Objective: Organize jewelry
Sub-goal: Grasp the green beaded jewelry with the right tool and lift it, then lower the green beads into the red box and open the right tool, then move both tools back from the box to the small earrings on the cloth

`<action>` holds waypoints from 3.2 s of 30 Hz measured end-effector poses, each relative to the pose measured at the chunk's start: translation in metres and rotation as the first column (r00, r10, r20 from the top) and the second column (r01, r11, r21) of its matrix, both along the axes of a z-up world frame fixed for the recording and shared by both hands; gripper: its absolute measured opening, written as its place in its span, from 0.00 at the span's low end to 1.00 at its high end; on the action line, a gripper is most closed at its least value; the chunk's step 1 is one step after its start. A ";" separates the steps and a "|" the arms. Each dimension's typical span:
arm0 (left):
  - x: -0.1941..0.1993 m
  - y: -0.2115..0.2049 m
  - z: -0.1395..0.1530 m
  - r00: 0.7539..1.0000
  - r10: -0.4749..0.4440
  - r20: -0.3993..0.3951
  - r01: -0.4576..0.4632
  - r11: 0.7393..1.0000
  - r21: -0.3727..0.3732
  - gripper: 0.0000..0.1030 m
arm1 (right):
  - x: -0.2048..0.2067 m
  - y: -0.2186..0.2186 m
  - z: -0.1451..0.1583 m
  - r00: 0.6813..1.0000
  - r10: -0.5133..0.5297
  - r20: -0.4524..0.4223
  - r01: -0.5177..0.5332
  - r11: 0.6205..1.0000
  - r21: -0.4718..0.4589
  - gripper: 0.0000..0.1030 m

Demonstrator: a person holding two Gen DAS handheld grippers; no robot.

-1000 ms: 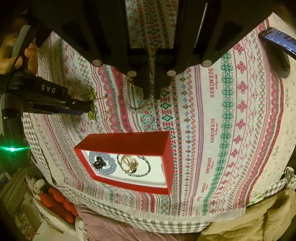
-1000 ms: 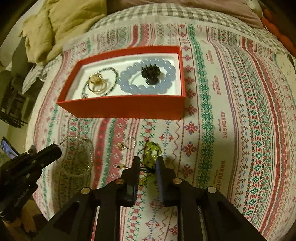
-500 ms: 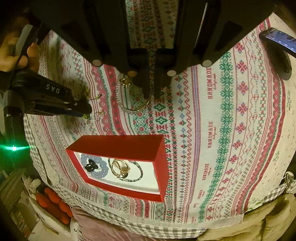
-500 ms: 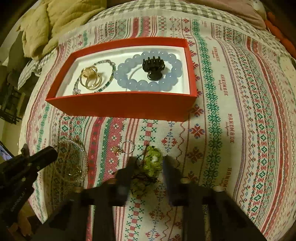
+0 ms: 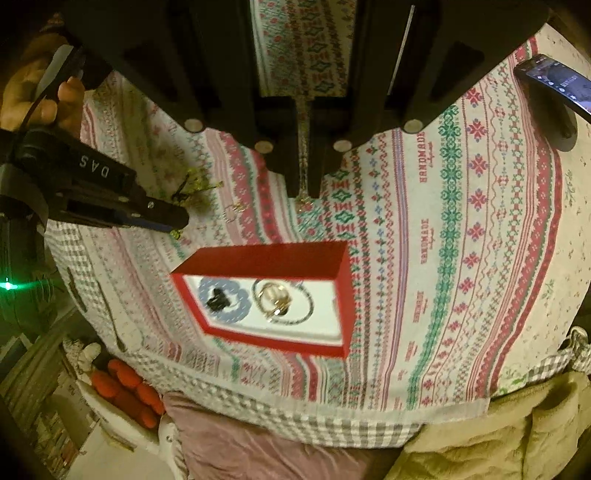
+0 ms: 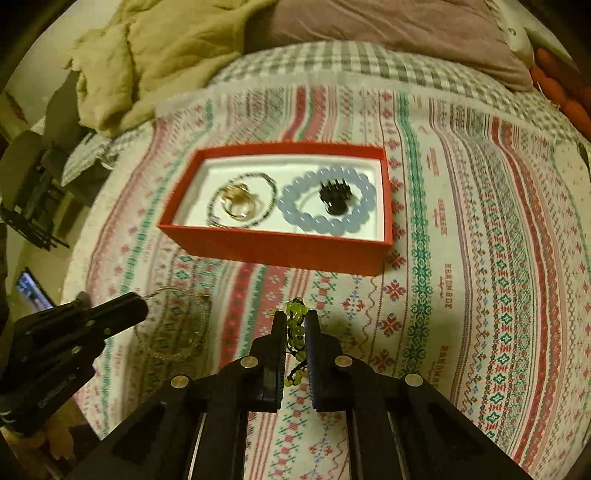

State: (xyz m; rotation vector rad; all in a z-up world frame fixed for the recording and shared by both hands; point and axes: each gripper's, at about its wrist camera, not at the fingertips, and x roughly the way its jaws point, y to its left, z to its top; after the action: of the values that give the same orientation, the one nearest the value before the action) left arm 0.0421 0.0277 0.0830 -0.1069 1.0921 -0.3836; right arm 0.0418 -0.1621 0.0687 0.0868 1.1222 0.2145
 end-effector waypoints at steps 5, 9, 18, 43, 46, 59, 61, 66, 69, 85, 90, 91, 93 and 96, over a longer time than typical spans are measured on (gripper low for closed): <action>-0.004 -0.005 0.015 1.000 -0.007 0.031 0.008 1.000 -0.028 0.05 | -0.007 -0.007 0.011 1.000 0.012 -0.001 -0.011 0.996 0.094 0.09; -0.004 -0.012 0.021 0.999 -0.015 0.045 0.017 0.999 -0.039 0.05 | -0.008 -0.012 0.013 1.000 0.009 -0.013 -0.007 0.988 0.156 0.09; -0.001 -0.025 0.029 0.998 -0.027 0.050 0.030 0.998 -0.062 0.05 | -0.007 -0.024 0.018 0.999 -0.037 0.016 0.036 0.995 0.098 0.09; 0.086 -0.036 0.019 0.984 0.169 0.049 -0.154 0.963 -0.221 0.05 | 0.057 -0.028 0.034 0.972 -0.195 0.134 0.149 0.944 0.294 0.09; 0.090 -0.034 0.011 0.980 0.192 0.052 -0.180 0.967 -0.180 0.05 | 0.063 -0.024 0.023 0.975 -0.195 0.109 0.155 0.943 0.295 0.10; 0.091 -0.039 0.006 0.976 0.183 0.113 -0.182 0.983 -0.022 0.35 | 0.074 -0.026 0.007 0.973 -0.209 0.102 0.185 0.960 0.209 0.19; 0.087 -0.041 0.009 0.976 0.174 0.131 -0.177 0.984 0.010 0.40 | 0.074 -0.030 0.008 0.971 -0.217 0.096 0.195 0.960 0.199 0.34; 0.075 -0.038 0.015 0.979 0.151 0.136 -0.159 0.986 0.048 0.53 | 0.064 -0.045 0.018 0.960 -0.253 0.121 0.230 0.957 0.175 0.58; 0.066 -0.037 0.016 0.982 0.138 0.132 -0.149 0.986 0.075 0.65 | 0.055 -0.052 0.022 0.959 -0.260 0.116 0.239 0.956 0.171 0.59; 0.017 -0.018 0.009 0.992 0.116 0.054 -0.123 0.981 0.153 0.96 | 0.000 -0.060 0.024 0.968 -0.212 0.132 0.218 0.976 -0.032 0.81; 0.005 -0.015 0.009 0.992 0.108 0.070 -0.118 0.979 0.165 0.98 | -0.013 -0.063 0.020 0.972 -0.201 0.123 0.210 0.975 -0.067 0.83; 0.004 -0.014 0.008 0.992 0.107 0.069 -0.117 0.979 0.164 0.98 | -0.016 -0.064 0.018 0.973 -0.197 0.119 0.207 0.976 -0.073 0.83; 0.001 -0.011 0.005 0.992 0.105 0.062 -0.114 0.980 0.162 0.98 | -0.018 -0.064 0.015 0.975 -0.193 0.107 0.202 0.976 -0.081 0.83; -0.003 -0.005 0.000 0.992 0.113 0.058 -0.121 0.979 0.166 0.98 | -0.022 -0.066 0.006 0.980 -0.186 0.077 0.193 0.977 -0.094 0.83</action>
State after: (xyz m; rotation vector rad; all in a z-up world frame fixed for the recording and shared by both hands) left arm 0.0394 0.0226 0.0830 -0.0105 1.0609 -0.1858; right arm 0.0198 -0.2285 0.0742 0.0953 1.0486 -0.0096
